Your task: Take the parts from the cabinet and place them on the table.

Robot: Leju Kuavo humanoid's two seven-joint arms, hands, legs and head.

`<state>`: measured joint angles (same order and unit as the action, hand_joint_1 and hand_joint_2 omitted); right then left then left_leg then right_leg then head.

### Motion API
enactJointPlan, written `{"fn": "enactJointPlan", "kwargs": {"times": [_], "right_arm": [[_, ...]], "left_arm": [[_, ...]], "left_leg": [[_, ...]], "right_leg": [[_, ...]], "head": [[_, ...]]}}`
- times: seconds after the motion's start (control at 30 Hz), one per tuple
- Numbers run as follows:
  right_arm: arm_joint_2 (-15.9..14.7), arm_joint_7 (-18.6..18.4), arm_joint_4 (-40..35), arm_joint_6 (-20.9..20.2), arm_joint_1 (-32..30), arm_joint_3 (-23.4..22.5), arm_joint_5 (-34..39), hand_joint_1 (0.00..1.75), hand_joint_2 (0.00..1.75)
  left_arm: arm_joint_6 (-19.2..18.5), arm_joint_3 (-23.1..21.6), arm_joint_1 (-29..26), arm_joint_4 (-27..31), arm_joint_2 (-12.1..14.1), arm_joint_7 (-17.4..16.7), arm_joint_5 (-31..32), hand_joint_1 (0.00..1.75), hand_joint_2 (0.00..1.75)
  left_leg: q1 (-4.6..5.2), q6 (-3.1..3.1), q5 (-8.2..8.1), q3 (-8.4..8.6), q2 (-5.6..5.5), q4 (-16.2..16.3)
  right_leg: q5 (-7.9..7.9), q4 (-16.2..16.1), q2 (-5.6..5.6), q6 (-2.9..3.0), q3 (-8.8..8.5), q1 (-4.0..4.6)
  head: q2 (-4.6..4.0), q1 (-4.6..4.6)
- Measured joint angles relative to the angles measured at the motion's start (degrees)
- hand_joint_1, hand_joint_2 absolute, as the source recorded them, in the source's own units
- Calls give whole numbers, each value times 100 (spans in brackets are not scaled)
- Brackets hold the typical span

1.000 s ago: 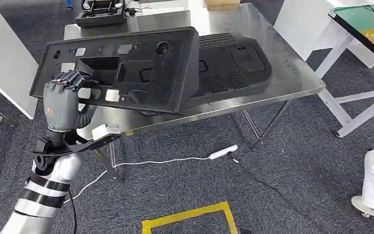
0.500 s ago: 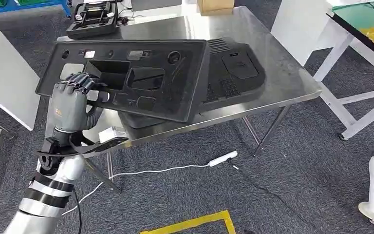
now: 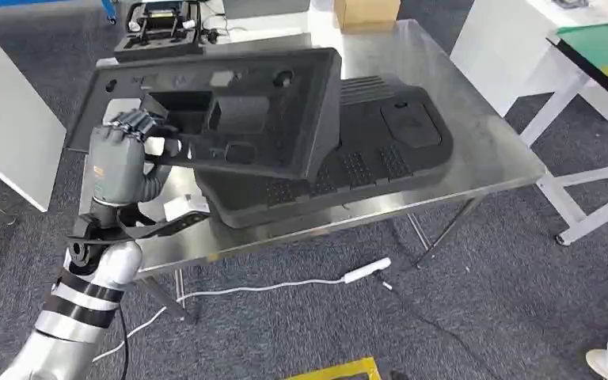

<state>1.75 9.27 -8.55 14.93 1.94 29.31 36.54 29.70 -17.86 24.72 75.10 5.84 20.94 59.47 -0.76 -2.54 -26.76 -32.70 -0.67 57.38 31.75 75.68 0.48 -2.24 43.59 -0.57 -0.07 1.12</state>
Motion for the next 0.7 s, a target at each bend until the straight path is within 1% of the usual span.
{"fn": "enactJointPlan", "kwargs": {"times": [0.03, 0.07, 0.1, 0.13, 0.17, 0.2, 0.23, 0.27, 0.3, 0.33, 0.37, 0.4, 0.43, 0.47, 0.5, 0.53, 0.57, 0.6, 0.63, 0.67, 0.7], "right_arm": [[-2, 2, 0, 0, -23, 7, 0, 0, 0], [-9, 7, 0, 0, -37, 11, 0, 0, 0], [-17, 11, 0, 0, -41, 13, 0, 0, 0], [-28, 15, 0, 0, -48, 15, 2, 0, 0], [-28, 15, 2, 0, -59, 17, 2, 0, 0], [-28, 15, 2, 0, -42, 17, 2, 0, 0], [-26, 20, 2, 0, -28, 20, 2, 0, 0], [-28, 24, 2, 0, -28, 20, 2, 0, 0], [-28, 28, 2, 0, -31, 20, 2, 0, 0], [-28, 33, 2, 0, -33, 20, 2, 0, 0], [-28, 33, 2, 2, -33, 20, 4, 0, 0], [-31, 33, 4, 2, -35, 20, 4, 0, 0], [-31, 33, 4, 0, -42, 20, 4, 0, 0], [-28, 33, 4, 2, -54, 20, 4, 0, 0], [-28, 33, 4, 2, -72, 20, 7, 0, 0], [-28, 33, 4, 2, -88, 20, 9, 0, 0], [-28, 33, 4, 2, -94, 20, 11, 0, 0], [-28, 31, 4, 4, -95, 20, 11, 0, 0], [-28, 33, 4, 7, -94, 20, 13, 0, 0], [-6, 28, 18, 7, -136, 20, 20, 0, 0], [-6, 22, 20, 7, -95, 20, 24, 0, 0]], "left_arm": [[-7, -5, -6, -22, 0, -2, 0, 175, 175], [-15, -13, -3, -31, -4, -4, 0, 175, 175], [-24, -15, 8, -35, -15, -13, -2, 175, 175], [-31, -18, 30, -44, -33, -13, -2, 175, 175], [-37, -18, 50, -59, -46, -15, -2, 175, 175], [-39, -26, 58, -72, -59, -17, -4, 175, 175], [-50, -35, 89, -72, -61, -17, -4, 175, 175], [-55, -46, 98, -72, -65, -17, -7, 175, 175], [-55, -48, 114, -72, -66, -20, -9, 175, 175], [-57, -55, 120, -72, -66, -24, -11, 175, 175], [-66, -59, 133, -77, -68, -33, -13, 175, 175], [-72, -61, 132, -83, -68, -35, -26, 175, 175], [-79, -70, 118, -101, -72, -44, -35, 175, 175], [-90, -77, 93, -125, -72, -46, -35, 175, 175], [-90, -81, 68, -142, -72, -46, -48, 175, 175], [-90, -83, 60, -157, -72, -46, -72, 175, 175], [-90, -88, 60, -162, -72, -46, -90, 175, 175], [-90, -88, 63, -164, -70, -46, -114, 175, 175], [-90, -88, 62, -166, -70, -46, -116, 175, 175], [-92, -92, 52, -193, -68, -46, -127, 175, 175], [-87, -96, 43, -214, -68, -33, -148, 175, 175]], "left_leg": [[-4, 10, -55, 77, -12, 0], [-9, 27, -124, 173, -21, -1], [-15, 46, -191, 267, -22, -2], [-20, 74, -262, 362, -20, -4], [6, 106, -320, 418, -25, 6], [17, 151, -389, 468, -28, -50], [15, 193, -428, 507, -26, -121], [16, 216, -372, 558, -22, -53], [13, 234, -359, 596, -19, -43], [-2, 243, -342, 456, 3, 156], [4, 245, -256, 270, 27, 559], [4, 245, -284, -25, 34, 1039], [8, 253, -505, -337, 34, 1471], [10, 262, -822, -574, 34, 1729], [12, 261, -1083, -731, 35, 1798], [13, 249, -1213, -827, 36, 1725], [17, 229, -1191, -855, 37, 1516], [33, 185, -961, -835, 35, 1166], [60, 100, -380, -817, 31, 728], [109, 16, 523, -830, 35, 320], [180, 9, 734, -955, 4, 35]], "right_leg": [[-90, -150, -3, -39, 41, -11], [-300, -560, -8, -96, -53, -18], [-559, -1069, -20, -147, -210, -18], [-922, -1605, -45, -192, -371, -15], [-1214, -1942, -82, -192, -419, 3], [-1095, -1927, -99, 15, -494, 33], [-1077, -1946, -76, 75, -572, 57], [-1066, -1989, -70, 124, -595, 44], [-1067, -1988, -65, 167, -680, 37], [-1037, -2016, -48, 205, -768, 4], [-995, -2022, -37, 262, -833, 13], [-934, -2022, -31, 302, -890, 17], [-861, -2023, -18, 305, -969, 28], [-788, -2024, -4, 317, -1061, 39], [-718, -2024, 16, 316, -1159, 53], [-641, -2023, 32, 317, -1267, 67], [-564, -2023, 48, 314, -1388, 88], [-489, -2017, 61, 306, -1524, 111], [-393, -2019, 70, 299, -1663, 132], [-308, -2023, 81, 294, -1648, 120], [-217, -1927, 112, 249, -1726, 180]], "head": [[0, 2], [0, 0], [0, 4], [0, -2], [0, -20], [0, -18], [0, -4], [0, -20], [0, -5], [0, -2], [0, 6], [0, 20], [0, 20], [0, 17], [0, 20], [0, 17], [0, 20], [0, 22], [0, 19], [0, 9], [0, -12]]}}
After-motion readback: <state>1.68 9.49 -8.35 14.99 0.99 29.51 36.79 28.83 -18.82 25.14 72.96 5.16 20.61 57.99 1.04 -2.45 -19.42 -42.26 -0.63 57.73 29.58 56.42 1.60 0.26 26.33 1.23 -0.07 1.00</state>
